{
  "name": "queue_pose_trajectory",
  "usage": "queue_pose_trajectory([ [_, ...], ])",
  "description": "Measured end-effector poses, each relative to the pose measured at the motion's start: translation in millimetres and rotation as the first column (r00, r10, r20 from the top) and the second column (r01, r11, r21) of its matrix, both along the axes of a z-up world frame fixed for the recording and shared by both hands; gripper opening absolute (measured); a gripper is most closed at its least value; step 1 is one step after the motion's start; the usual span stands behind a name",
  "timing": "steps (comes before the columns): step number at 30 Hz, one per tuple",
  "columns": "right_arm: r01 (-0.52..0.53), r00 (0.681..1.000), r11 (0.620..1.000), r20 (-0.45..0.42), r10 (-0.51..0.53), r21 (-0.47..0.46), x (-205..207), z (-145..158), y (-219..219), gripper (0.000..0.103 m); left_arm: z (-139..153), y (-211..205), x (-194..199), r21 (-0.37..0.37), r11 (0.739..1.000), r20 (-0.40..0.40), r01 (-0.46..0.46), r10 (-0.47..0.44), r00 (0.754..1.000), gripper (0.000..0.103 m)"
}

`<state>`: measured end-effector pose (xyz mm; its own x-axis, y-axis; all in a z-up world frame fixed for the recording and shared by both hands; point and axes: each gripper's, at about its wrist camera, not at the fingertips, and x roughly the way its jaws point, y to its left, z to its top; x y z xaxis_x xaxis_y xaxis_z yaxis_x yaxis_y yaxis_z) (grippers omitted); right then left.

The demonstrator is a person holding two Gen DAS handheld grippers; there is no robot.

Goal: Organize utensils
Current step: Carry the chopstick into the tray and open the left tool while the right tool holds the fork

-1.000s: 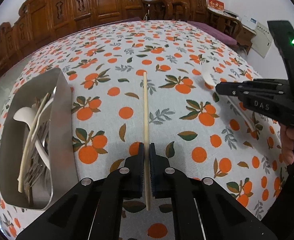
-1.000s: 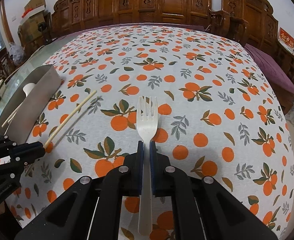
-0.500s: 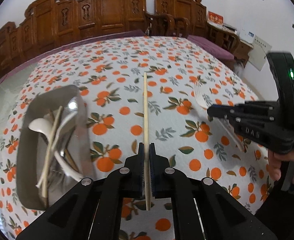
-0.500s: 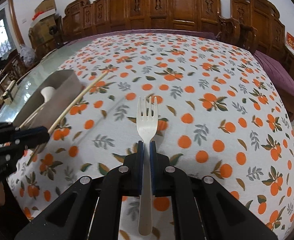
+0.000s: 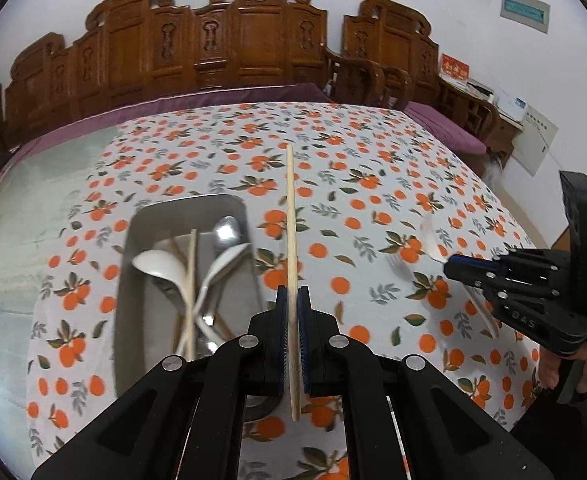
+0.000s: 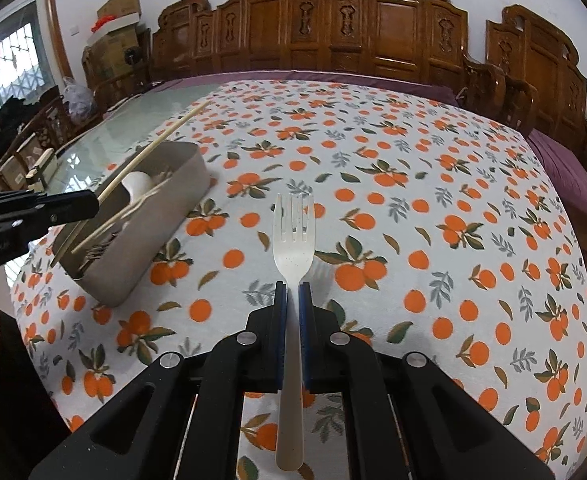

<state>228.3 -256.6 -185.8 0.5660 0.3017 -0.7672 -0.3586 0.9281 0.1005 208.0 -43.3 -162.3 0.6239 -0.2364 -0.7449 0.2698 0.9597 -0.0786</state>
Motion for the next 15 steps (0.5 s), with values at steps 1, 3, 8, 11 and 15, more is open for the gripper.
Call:
queue_pose_trajectory([
  [1, -0.005, 1.000, 1.000, 0.003, 0.005, -0.002, -0.9, 1.0, 2.2, 0.007, 0.5, 3.5, 0.2, 0.000, 1.000, 0.000, -0.008, 0.008, 1.000, 0.004],
  [3, -0.012, 1.000, 1.000, 0.007, 0.012, -0.005, -2.1, 2.1, 5.5, 0.007, 0.4, 10.5, 0.1, 0.002, 1.000, -0.001, -0.027, 0.027, 1.000, 0.004],
  [8, -0.029, 1.000, 1.000, 0.012, 0.029, -0.008, -4.9, 3.3, 12.0, 0.007, -6.4, 25.7, -1.1, 0.012, 0.998, -0.021, -0.062, 0.063, 0.998, 0.004],
  [11, -0.033, 0.999, 0.999, 0.015, 0.034, -0.008, -6.1, 4.4, 13.6, 0.007, -11.3, 34.6, 1.2, 0.023, 0.996, -0.034, -0.087, 0.088, 0.996, 0.004],
  [15, -0.038, 0.999, 0.999, 0.019, 0.038, -0.006, -7.0, 6.0, 14.9, 0.007, -20.2, 43.7, 8.4, 0.036, 0.993, -0.061, -0.111, 0.113, 0.992, 0.004],
])
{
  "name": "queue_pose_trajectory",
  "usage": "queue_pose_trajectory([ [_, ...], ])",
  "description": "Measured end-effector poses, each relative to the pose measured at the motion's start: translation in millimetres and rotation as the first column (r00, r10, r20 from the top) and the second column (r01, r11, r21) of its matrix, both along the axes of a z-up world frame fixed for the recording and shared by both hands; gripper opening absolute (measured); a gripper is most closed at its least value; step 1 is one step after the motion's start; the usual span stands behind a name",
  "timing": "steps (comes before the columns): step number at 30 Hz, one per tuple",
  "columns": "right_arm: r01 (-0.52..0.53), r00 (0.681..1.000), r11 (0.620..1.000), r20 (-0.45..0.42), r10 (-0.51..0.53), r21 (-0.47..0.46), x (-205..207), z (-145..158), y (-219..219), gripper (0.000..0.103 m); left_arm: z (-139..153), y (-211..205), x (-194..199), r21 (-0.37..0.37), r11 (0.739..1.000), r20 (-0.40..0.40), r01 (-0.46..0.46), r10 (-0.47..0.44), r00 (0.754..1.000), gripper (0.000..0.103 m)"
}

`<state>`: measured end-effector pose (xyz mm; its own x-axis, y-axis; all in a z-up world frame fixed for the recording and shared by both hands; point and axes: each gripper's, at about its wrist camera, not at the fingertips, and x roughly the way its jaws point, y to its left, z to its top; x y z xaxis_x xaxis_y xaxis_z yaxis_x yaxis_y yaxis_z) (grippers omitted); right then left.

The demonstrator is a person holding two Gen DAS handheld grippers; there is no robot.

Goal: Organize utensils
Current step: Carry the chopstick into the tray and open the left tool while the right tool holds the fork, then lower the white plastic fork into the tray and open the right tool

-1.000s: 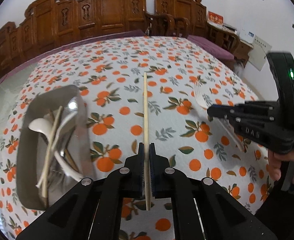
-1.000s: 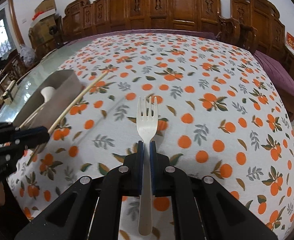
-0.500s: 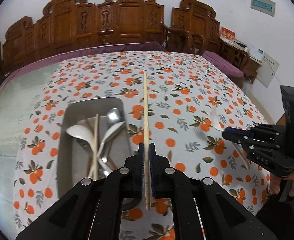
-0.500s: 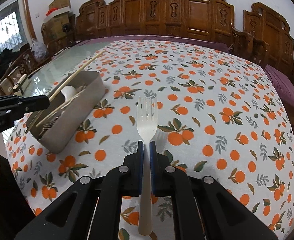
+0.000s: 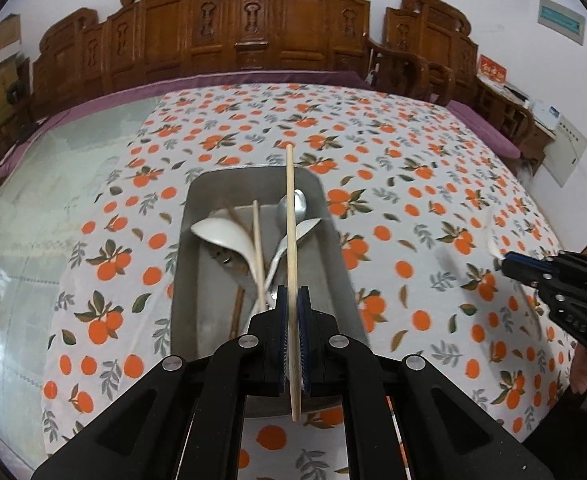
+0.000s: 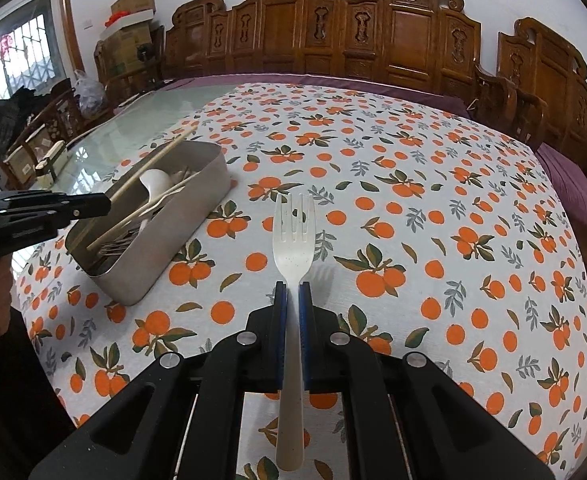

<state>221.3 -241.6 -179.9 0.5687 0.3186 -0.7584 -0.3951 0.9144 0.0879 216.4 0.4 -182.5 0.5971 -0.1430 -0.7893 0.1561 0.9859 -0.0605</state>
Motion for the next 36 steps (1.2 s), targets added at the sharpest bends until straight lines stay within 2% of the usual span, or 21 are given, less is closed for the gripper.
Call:
queue_pose_trajectory([
  [12, -0.031, 0.999, 0.999, 0.005, 0.031, -0.004, -2.0, 2.0, 16.7, 0.007, -22.6, 7.6, 17.5, 0.011, 1.000, -0.070, -0.015, 0.015, 0.997, 0.004],
  [19, -0.061, 0.998, 0.998, 0.018, 0.061, -0.014, 6.1, 6.1, 37.1, 0.007, -14.3, 13.8, 17.2, 0.004, 1.000, -0.058, -0.021, 0.021, 0.998, 0.005],
  [21, -0.065, 0.998, 0.998, 0.014, 0.065, -0.012, 9.3, 6.9, 42.2, 0.007, -8.9, 17.8, 16.5, -0.003, 1.000, -0.045, -0.029, 0.029, 0.999, 0.009],
  [23, -0.066, 0.998, 0.998, 0.013, 0.066, -0.005, 13.6, 8.9, 47.7, 0.007, -2.3, 22.2, 15.7, -0.007, 0.999, -0.026, -0.039, 0.039, 0.999, 0.020],
  [28, -0.080, 0.997, 0.996, 0.012, 0.080, 0.029, 23.5, 15.6, 64.5, 0.007, 12.9, 39.7, 14.1, -0.027, 0.998, 0.012, -0.065, 0.065, 0.998, 0.025],
  [36, -0.132, 0.991, 0.986, 0.008, 0.132, 0.100, 39.0, 26.0, 109.6, 0.007, 26.4, 66.3, 13.4, -0.015, 0.993, 0.056, -0.118, 0.119, 0.991, 0.033],
])
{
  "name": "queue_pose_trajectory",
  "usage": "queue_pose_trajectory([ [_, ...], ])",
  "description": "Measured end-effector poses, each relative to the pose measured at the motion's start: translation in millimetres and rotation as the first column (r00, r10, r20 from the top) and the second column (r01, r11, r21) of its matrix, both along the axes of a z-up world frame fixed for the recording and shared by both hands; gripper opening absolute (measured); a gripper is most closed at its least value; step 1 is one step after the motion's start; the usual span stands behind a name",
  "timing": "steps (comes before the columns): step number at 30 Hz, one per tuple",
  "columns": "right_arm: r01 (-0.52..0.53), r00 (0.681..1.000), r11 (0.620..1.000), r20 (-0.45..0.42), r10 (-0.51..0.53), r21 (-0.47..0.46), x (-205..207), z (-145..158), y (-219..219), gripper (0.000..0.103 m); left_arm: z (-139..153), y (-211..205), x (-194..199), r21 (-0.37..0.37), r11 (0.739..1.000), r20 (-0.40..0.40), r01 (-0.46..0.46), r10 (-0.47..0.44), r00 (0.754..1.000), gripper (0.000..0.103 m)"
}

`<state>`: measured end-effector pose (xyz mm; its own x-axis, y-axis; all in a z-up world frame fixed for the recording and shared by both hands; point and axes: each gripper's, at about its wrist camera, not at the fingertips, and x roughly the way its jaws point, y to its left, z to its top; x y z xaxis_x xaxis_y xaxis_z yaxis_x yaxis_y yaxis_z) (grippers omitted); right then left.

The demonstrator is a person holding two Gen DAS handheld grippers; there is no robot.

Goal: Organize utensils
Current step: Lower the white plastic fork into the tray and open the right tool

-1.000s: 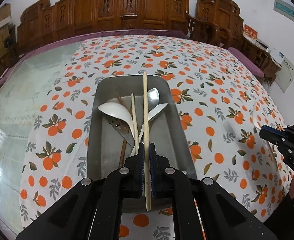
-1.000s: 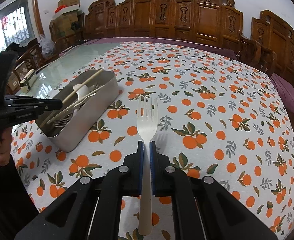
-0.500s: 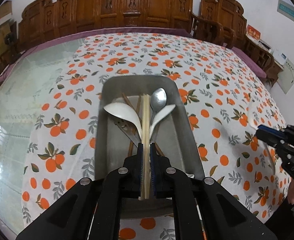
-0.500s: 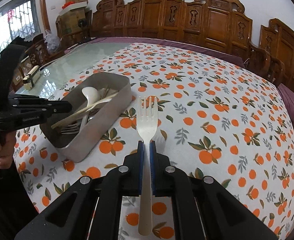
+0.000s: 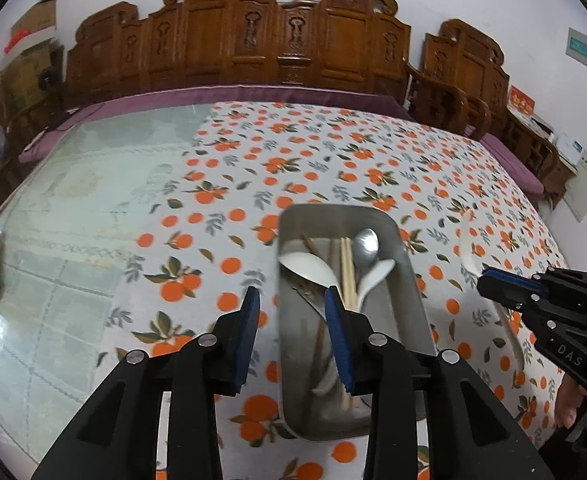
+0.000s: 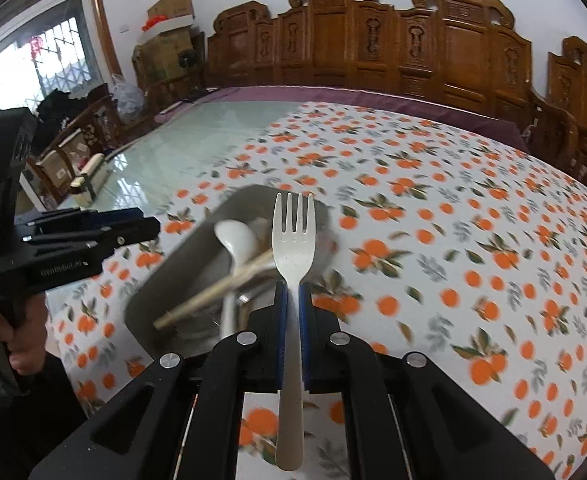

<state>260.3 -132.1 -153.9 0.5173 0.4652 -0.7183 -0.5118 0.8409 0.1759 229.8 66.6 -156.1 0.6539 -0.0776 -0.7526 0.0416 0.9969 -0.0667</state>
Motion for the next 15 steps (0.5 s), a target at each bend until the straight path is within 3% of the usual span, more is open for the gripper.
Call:
queue_pose_trajectory([
  [3, -0.017, 1.000, 1.000, -0.005, 0.017, 0.013, 5.4, 1.8, 17.0, 0.007, 3.3, 6.2, -0.6, 0.015, 1.000, 0.013, -0.012, 0.012, 1.000, 0.040],
  [5, -0.026, 1.000, 0.999, -0.009, 0.026, 0.023, 9.8, 2.2, 28.3, 0.007, 5.7, 10.2, -1.4, 0.019, 1.000, 0.024, -0.019, 0.019, 1.000, 0.053],
  [8, -0.031, 0.999, 0.999, -0.019, 0.032, 0.040, 15.4, 1.4, 41.4, 0.007, 10.0, 17.5, -3.1, 0.018, 0.999, 0.043, -0.031, 0.030, 0.999, 0.063],
  [15, -0.027, 0.999, 0.999, -0.039, 0.028, 0.037, 26.8, -8.9, 66.1, 0.007, 14.9, 34.4, -4.7, 0.011, 0.998, 0.063, -0.068, 0.067, 0.996, 0.074],
])
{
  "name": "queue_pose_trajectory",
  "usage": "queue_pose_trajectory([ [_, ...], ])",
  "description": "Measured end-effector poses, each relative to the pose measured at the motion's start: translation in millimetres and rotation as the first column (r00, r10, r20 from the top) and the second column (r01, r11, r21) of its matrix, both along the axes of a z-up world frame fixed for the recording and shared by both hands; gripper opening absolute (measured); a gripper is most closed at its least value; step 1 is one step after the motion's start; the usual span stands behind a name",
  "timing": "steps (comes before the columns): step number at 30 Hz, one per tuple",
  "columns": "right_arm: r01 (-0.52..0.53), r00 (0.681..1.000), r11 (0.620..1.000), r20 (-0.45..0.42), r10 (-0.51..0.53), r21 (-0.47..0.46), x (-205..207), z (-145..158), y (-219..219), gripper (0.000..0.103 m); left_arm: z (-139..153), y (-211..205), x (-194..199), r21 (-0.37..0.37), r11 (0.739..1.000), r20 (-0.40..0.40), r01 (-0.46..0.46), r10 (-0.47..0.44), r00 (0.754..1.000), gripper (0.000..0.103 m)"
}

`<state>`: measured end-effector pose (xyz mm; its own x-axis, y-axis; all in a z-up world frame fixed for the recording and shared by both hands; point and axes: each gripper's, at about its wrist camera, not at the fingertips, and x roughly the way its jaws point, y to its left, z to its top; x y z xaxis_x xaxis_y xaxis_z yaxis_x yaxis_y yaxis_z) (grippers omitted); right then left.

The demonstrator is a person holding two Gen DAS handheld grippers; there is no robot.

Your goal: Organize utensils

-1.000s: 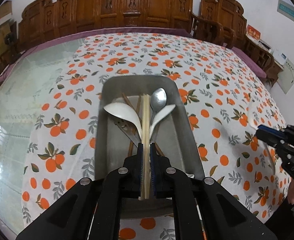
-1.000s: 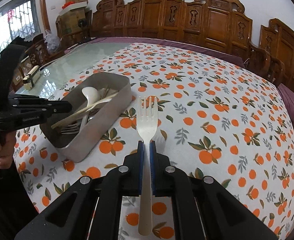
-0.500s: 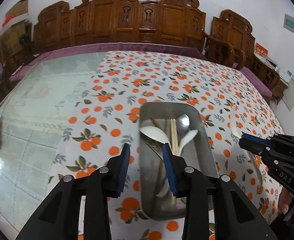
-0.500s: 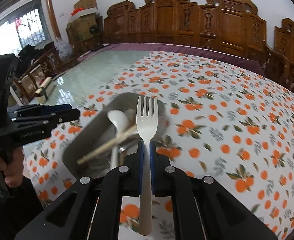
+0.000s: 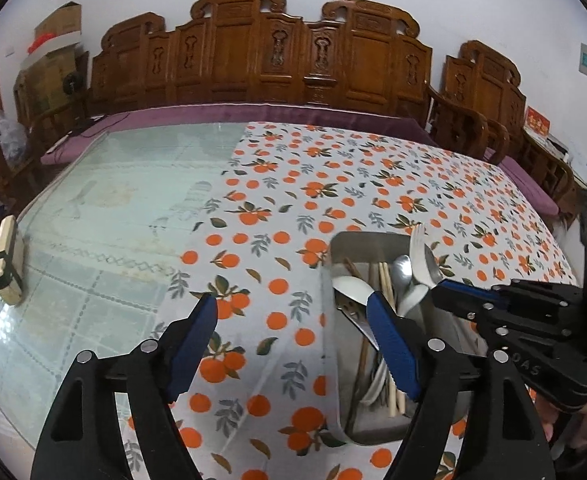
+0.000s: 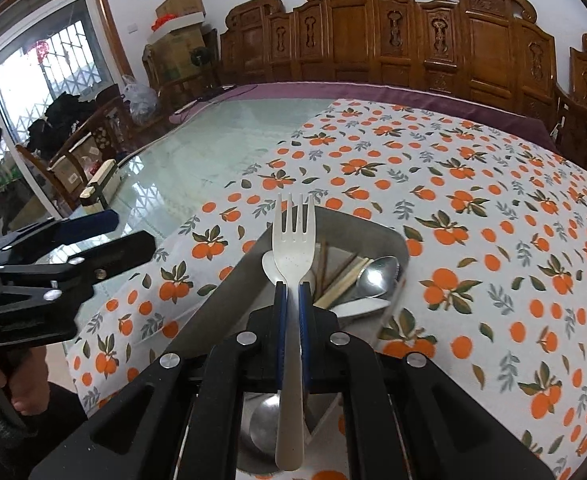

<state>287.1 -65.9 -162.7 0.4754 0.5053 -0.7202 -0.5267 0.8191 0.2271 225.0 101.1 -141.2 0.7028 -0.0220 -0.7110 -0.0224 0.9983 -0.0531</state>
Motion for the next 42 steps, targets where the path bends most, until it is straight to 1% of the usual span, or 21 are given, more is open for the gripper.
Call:
queue_pose_trajectory([
  [3, 0.007, 1.000, 1.000, -0.012, -0.007, -0.003, 4.6, -6.4, 7.1, 0.007, 1.1, 5.3, -0.6, -0.004, 1.000, 0.004, -0.010, 0.010, 1.000, 0.074],
  [8, 0.012, 1.000, 0.999, -0.020, -0.012, -0.036, 9.2, -19.8, 16.9, 0.007, 1.6, 10.1, -0.9, -0.011, 1.000, 0.004, -0.018, 0.018, 1.000, 0.074],
  [15, 0.038, 0.999, 0.995, -0.022, -0.040, -0.087, 16.9, -34.8, 17.6, 0.008, 1.7, 9.9, -1.7, -0.006, 1.000, 0.002, -0.018, 0.018, 1.000, 0.074],
  [21, 0.039, 0.999, 0.998, -0.033, -0.041, -0.058, 17.9, -36.0, 12.3, 0.008, 2.3, 7.6, -1.9, 0.000, 1.000, 0.001, -0.014, 0.014, 1.000, 0.074],
  [24, 0.035, 0.999, 0.998, -0.020, -0.036, -0.044, 13.3, -31.5, 8.6, 0.008, 1.7, 6.7, -2.2, 0.000, 1.000, 0.002, -0.014, 0.014, 1.000, 0.074],
  [30, 0.055, 0.998, 0.998, 0.018, -0.055, -0.005, -7.6, -9.2, -14.7, 0.008, 5.2, -7.3, -7.0, 0.030, 1.000, 0.026, 0.003, -0.004, 1.000, 0.086],
  [32, 0.072, 0.997, 0.997, 0.038, -0.072, -0.002, -17.9, -0.8, -26.9, 0.008, 7.6, -14.3, -9.8, 0.041, 0.999, 0.039, 0.011, -0.013, 0.999, 0.092],
  [34, 0.098, 0.994, 0.995, 0.047, -0.098, 0.006, -27.8, 7.2, -41.5, 0.010, 9.8, -23.8, -12.4, 0.052, 0.998, 0.048, 0.026, -0.028, 0.998, 0.095],
  [35, 0.111, 0.992, 0.994, 0.055, -0.111, 0.004, -31.9, 10.4, -47.6, 0.020, 10.9, -27.8, -13.0, 0.059, 0.998, 0.051, 0.029, -0.032, 0.998, 0.095],
  [36, 0.129, 0.989, 0.992, 0.068, -0.128, 0.000, -37.9, 14.7, -55.2, 0.033, 12.2, -33.1, -14.6, 0.067, 0.997, 0.055, 0.031, -0.035, 0.998, 0.095],
  [37, 0.140, 0.987, 0.990, 0.075, -0.139, -0.003, -41.0, 16.8, -59.5, 0.040, 13.6, -37.9, -15.8, 0.074, 0.997, 0.055, 0.030, -0.034, 0.998, 0.095],
  [38, 0.161, 0.983, 0.987, 0.086, -0.160, -0.009, -46.5, 20.2, -67.2, 0.050, 15.3, -41.9, -17.1, 0.077, 0.997, 0.055, 0.031, -0.036, 0.998, 0.095],
  [39, 0.175, 0.980, 0.984, 0.092, -0.174, -0.011, -50.9, 22.3, -73.3, 0.059, 17.9, -47.4, -19.1, 0.080, 0.996, 0.059, 0.039, -0.044, 0.997, 0.095],
  [40, 0.194, 0.976, 0.981, 0.099, -0.192, -0.014, -56.8, 25.3, -81.5, 0.063, 20.3, -52.1, -21.1, 0.085, 0.995, 0.063, 0.047, -0.052, 0.997, 0.095],
  [42, 0.230, 0.968, 0.973, 0.105, -0.227, -0.020, -64.6, 29.4, -95.5, 0.081, 24.6, -62.5, -25.9, 0.097, 0.993, 0.068, 0.063, -0.069, 0.995, 0.095],
])
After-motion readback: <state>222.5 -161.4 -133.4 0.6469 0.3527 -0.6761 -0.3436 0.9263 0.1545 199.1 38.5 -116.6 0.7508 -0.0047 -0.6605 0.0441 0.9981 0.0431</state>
